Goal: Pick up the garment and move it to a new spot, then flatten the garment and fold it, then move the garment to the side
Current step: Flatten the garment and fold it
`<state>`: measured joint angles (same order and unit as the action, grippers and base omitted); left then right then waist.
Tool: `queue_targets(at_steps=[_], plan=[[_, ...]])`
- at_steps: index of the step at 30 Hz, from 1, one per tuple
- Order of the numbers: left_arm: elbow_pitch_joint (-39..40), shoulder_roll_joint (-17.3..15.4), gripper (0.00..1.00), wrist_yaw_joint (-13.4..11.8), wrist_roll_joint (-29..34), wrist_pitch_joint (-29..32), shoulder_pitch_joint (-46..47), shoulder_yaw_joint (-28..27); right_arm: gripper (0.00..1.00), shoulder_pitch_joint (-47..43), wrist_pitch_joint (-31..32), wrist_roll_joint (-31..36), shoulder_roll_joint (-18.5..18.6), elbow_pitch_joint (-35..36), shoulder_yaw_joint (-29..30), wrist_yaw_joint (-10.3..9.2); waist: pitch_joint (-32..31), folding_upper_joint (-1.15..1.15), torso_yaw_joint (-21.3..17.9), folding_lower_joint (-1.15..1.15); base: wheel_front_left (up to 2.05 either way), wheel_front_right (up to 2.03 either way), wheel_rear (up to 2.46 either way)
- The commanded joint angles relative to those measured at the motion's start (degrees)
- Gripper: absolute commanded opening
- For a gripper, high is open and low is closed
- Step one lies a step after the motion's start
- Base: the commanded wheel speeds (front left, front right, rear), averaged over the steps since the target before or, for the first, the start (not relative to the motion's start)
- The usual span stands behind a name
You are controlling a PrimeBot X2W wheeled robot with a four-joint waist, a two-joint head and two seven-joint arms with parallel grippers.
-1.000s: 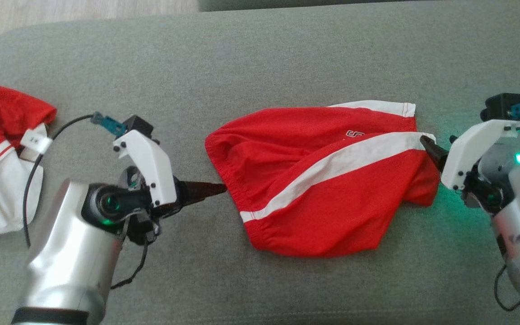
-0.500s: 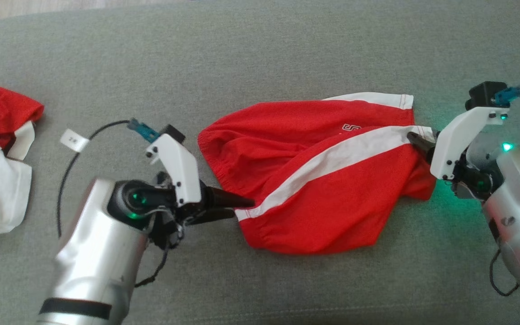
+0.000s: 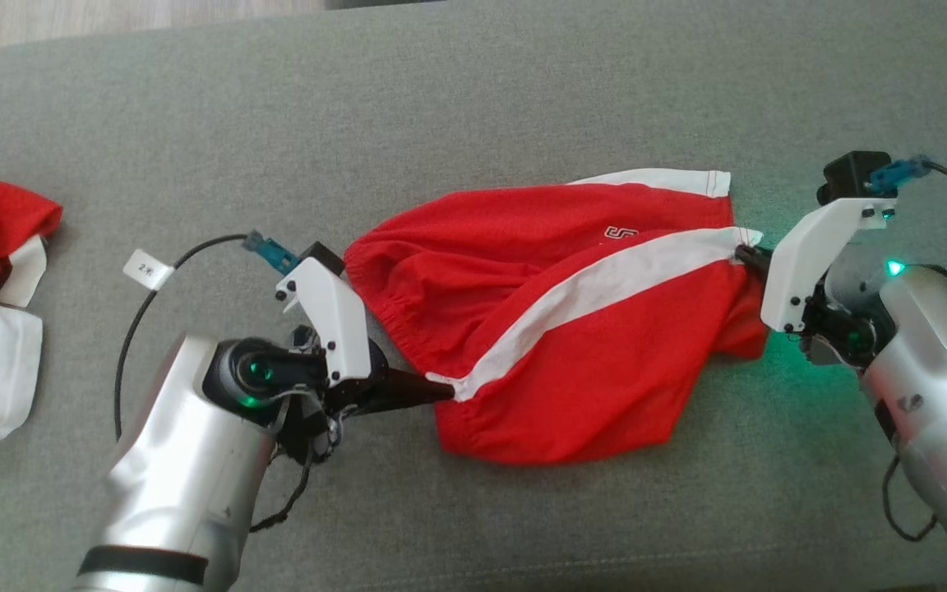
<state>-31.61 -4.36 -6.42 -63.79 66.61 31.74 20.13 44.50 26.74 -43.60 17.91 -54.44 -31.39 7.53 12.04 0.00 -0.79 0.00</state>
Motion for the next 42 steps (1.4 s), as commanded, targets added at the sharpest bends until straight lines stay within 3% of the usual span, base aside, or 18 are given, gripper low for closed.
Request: queue_targets(at_steps=[1,9,16,21,26,31,35,42], plan=[[1.7,-0.9,0.00,0.8,-0.7,-0.6,1.2,-2.2,0.00,1.1,-1.8,-0.8,0.9,1.5,-1.1,-0.04,-0.6,0.00,0.1,0.00,0.00,0.00,0.00],[5.0,-2.9,0.00,4.5,-1.6,-4.1,1.9,-5.2,0.00,1.1,-11.3,-4.3,2.7,3.8,-2.2,-0.04,-4.8,0.00,0.4,0.00,0.00,0.00,0.00],[13.2,-6.2,0.00,8.4,-1.7,-9.7,1.2,-9.4,0.00,-1.6,-19.1,-8.2,6.1,10.9,-2.4,-0.04,-7.7,0.00,0.3,0.00,0.00,0.00,0.00],[20.0,-7.0,0.00,10.8,-1.5,-14.4,-0.5,-11.8,0.00,-3.9,-23.1,-10.3,8.4,17.3,-2.0,-0.04,-7.0,0.00,0.3,0.00,0.00,0.00,0.00],[21.5,-6.9,0.00,11.2,1.0,-17.7,1.2,-11.7,0.00,-3.1,-23.4,-11.9,10.0,20.7,-1.3,-0.04,-3.9,0.00,0.4,0.00,0.00,0.00,0.00],[17.3,-6.9,0.00,12.4,6.9,-21.1,10.7,-8.7,0.00,4.1,-20.7,-14.1,10.0,21.5,-0.6,-0.04,2.0,0.00,0.3,0.00,0.00,0.00,0.00],[11.2,-8.8,0.00,13.2,14.9,-24.7,22.4,-4.8,0.00,13.7,-17.5,-15.2,9.0,19.5,-0.8,-0.04,7.0,0.00,-0.1,0.00,0.00,0.00,0.00],[-0.7,-8.6,0.00,13.7,25.0,-38.6,43.3,-1.5,0.00,32.5,-20.3,-13.7,7.2,15.1,-0.5,-0.04,13.4,0.00,-0.3,0.00,0.00,0.00,0.00]])
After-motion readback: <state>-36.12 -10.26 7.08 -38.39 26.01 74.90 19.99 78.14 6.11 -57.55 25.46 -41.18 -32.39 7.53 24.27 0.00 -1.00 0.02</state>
